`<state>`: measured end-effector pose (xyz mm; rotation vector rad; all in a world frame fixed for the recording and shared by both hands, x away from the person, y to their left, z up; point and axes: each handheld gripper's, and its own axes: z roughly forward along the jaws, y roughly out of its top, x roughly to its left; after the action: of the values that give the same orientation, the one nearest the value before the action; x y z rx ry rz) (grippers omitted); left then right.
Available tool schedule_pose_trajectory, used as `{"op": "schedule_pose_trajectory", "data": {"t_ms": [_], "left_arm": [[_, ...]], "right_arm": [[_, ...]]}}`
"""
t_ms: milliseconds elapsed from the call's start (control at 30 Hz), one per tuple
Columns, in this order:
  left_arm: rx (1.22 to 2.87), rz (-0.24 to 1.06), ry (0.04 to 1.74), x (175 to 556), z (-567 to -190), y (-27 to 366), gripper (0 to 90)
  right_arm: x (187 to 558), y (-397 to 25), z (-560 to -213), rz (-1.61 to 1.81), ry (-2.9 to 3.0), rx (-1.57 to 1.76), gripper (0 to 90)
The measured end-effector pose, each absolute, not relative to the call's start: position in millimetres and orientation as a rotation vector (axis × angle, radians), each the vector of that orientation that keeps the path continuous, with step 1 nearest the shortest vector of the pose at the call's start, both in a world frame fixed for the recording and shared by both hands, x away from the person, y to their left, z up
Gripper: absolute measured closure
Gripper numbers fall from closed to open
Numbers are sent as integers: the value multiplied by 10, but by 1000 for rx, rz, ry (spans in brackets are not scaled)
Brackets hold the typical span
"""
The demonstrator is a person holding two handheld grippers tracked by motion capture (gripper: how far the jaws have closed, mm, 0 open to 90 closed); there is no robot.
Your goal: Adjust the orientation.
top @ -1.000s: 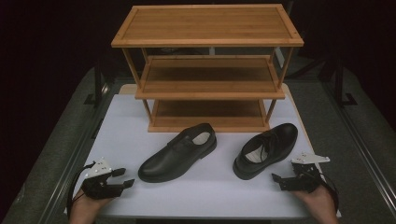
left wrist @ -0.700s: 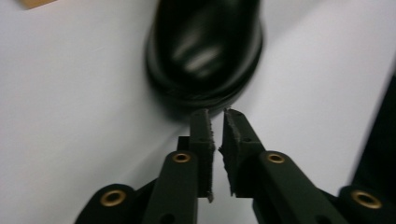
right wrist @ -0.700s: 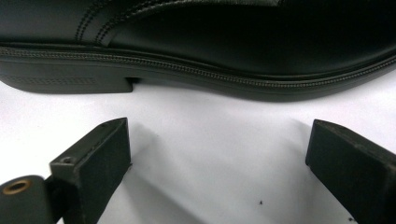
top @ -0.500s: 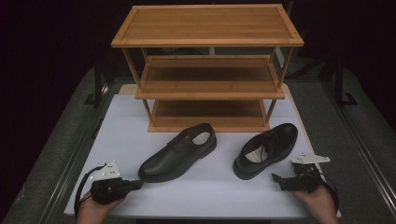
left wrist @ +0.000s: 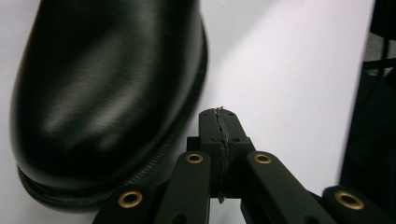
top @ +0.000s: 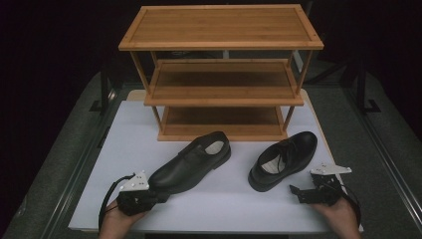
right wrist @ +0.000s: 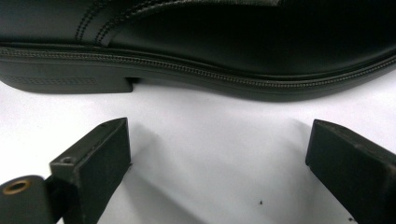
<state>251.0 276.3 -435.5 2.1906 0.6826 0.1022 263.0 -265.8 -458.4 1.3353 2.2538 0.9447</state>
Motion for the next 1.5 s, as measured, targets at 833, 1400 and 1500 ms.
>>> {"op": "schedule_pose_trajectory", "data": {"t_ms": [833,1400,1500], "left_arm": [[2158,216,783,2871,-4283,3017,900],[2133,329,865,3183,-4243,3109,900],[2141,328,852,3163,-4232,3096,900]], "right_arm": [[2630,-2658,-4584,945,2254,1335,61],[2631,-2658,-4576,942,2253,1340,76],[2611,-2673,-4530,951,2252,1368,165]]}}
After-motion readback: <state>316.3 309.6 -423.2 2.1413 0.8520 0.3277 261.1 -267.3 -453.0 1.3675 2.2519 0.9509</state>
